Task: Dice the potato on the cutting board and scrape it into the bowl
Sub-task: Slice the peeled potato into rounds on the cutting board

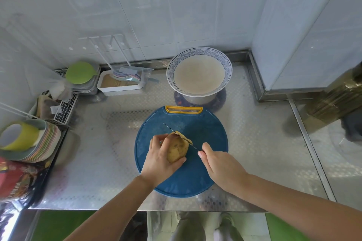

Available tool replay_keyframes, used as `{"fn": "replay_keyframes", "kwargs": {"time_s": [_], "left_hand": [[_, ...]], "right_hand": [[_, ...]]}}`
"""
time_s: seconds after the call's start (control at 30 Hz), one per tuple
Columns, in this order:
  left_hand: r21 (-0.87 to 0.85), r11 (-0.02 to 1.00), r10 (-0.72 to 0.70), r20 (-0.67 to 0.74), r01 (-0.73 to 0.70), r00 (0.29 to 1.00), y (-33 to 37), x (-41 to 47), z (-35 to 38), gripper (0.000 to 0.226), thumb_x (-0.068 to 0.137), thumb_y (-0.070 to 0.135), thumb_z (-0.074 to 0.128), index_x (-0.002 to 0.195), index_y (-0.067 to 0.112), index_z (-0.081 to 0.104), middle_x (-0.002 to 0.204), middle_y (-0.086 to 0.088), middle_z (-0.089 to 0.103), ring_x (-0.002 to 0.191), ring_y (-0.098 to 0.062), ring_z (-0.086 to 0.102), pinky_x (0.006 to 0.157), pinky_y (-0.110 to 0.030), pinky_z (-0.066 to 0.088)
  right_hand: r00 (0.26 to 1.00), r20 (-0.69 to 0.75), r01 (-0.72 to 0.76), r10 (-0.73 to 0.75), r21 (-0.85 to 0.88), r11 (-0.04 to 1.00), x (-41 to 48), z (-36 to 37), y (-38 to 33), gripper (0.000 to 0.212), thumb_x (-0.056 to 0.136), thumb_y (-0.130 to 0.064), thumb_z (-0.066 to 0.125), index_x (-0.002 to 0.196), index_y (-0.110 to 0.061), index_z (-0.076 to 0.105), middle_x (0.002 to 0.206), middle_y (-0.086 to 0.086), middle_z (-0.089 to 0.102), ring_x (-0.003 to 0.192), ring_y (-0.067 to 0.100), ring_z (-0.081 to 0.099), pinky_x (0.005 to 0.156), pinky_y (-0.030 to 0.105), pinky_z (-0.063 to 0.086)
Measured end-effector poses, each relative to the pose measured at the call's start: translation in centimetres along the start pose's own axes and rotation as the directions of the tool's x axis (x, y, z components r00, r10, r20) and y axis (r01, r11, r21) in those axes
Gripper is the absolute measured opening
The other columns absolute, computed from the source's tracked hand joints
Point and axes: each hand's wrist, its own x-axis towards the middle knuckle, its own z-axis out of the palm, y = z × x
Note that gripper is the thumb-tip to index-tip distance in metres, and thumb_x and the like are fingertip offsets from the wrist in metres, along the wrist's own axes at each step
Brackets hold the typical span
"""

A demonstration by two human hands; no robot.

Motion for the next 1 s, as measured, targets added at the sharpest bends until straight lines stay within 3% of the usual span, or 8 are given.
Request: {"fn": "replay_keyframes", "kwargs": {"time_s": [0.2, 0.3, 0.4, 0.63, 1.0], "left_hand": [[-0.01, 1.0, -0.014, 0.007, 0.014, 1.0, 0.1, 0.1, -0.1, 0.073, 0.068, 0.045, 0.08, 0.125, 0.04, 0.036, 0.119, -0.003, 0.04, 0.112, -0.022, 0.047, 0.089, -0.026, 0.042], [0.005, 1.0, -0.03, 0.029, 0.03, 0.999, 0.1, 0.4, 0.0, 0.069, 0.067, 0.051, 0.074, 0.125, 0.04, 0.038, 0.117, -0.003, 0.039, 0.111, -0.023, 0.048, 0.088, -0.033, 0.048], [0.053, 0.998, -0.036, 0.071, 0.032, 0.997, 0.3, 0.8, -0.1, 0.071, 0.069, 0.05, 0.077, 0.129, 0.034, 0.042, 0.118, -0.002, 0.035, 0.112, -0.022, 0.044, 0.088, -0.031, 0.046], [0.044, 0.995, -0.095, 0.168, 0.089, 0.981, 0.9, 1.5, -0.7, 0.071, 0.076, 0.051, 0.072, 0.136, 0.037, 0.038, 0.11, 0.011, 0.02, 0.113, -0.013, 0.034, 0.093, -0.021, 0.037], [0.029, 0.991, -0.132, 0.201, 0.129, 0.971, 1.0, 1.8, -0.9, 0.072, 0.077, 0.051, 0.07, 0.138, 0.04, 0.033, 0.111, 0.011, 0.018, 0.117, -0.014, 0.032, 0.095, -0.02, 0.035]], "right_hand": [[0.996, 0.083, 0.025, -0.027, 0.018, 1.0, 0.2, -0.8, 0.2, 0.06, 0.094, -0.046, 0.002, 0.126, -0.016, 0.044, 0.061, -0.013, 0.034, 0.048, 0.01, 0.038, 0.046, 0.02, 0.025], [0.996, 0.087, -0.003, -0.008, 0.128, 0.992, 0.7, -0.8, 0.7, 0.04, 0.101, -0.043, 0.012, 0.109, -0.018, 0.043, 0.06, -0.011, 0.038, 0.049, 0.013, 0.041, 0.047, 0.023, 0.029], [0.996, 0.091, -0.01, -0.005, 0.169, 0.986, 1.1, -1.2, 1.2, 0.021, 0.106, -0.036, 0.02, 0.096, -0.023, 0.032, 0.058, -0.01, 0.036, 0.047, 0.014, 0.038, 0.047, 0.024, 0.027], [0.991, 0.127, -0.061, 0.032, 0.227, 0.972, 1.7, -1.5, 0.7, 0.024, 0.108, -0.031, 0.024, 0.094, -0.018, 0.038, 0.057, -0.007, 0.036, 0.046, 0.014, 0.035, 0.046, 0.026, 0.028], [0.982, 0.184, -0.069, 0.039, 0.157, 0.985, 3.4, -1.3, 0.6, 0.031, 0.108, -0.032, 0.022, 0.109, -0.012, 0.047, 0.063, -0.007, 0.041, 0.053, 0.012, 0.042, 0.048, 0.024, 0.03]]}}
